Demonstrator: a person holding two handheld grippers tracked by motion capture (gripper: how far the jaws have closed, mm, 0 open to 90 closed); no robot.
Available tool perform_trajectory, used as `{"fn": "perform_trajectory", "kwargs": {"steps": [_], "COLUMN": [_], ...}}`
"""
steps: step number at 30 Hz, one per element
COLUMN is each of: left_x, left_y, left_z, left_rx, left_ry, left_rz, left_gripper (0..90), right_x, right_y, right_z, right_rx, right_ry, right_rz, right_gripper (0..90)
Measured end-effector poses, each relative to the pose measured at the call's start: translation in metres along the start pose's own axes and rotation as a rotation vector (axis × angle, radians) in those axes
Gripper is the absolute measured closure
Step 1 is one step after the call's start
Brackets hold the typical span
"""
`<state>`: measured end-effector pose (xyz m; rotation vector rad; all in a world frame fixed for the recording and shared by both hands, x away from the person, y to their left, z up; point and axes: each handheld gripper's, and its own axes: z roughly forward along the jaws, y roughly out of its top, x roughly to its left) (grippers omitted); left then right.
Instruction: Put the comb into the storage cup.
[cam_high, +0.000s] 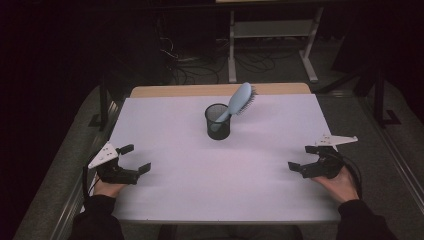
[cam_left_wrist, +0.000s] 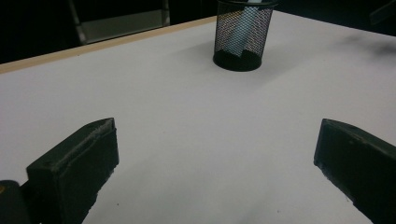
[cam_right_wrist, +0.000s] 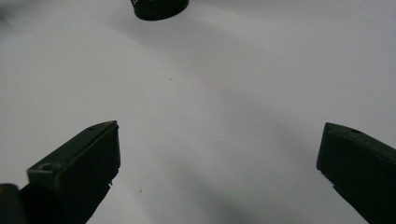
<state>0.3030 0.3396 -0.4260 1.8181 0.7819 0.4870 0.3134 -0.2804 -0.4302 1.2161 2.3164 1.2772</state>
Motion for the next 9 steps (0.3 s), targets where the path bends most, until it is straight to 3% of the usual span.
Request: {"fn": "perform_trajectory", "kwargs": {"steps": [9], "left_x": [-0.001], "left_y": [0.000], "left_z": [0.001], "left_rx": [-0.002], "left_ry": [-0.004], "left_rz": [0.006], "left_gripper": [0.0], "right_x": [0.005], "right_y": [-0.011], "right_z": [-0.005], "right_rx": [-0.014], "right_ry": [-0.013], "right_rz": [-0.004], "right_gripper": [0.0]}}
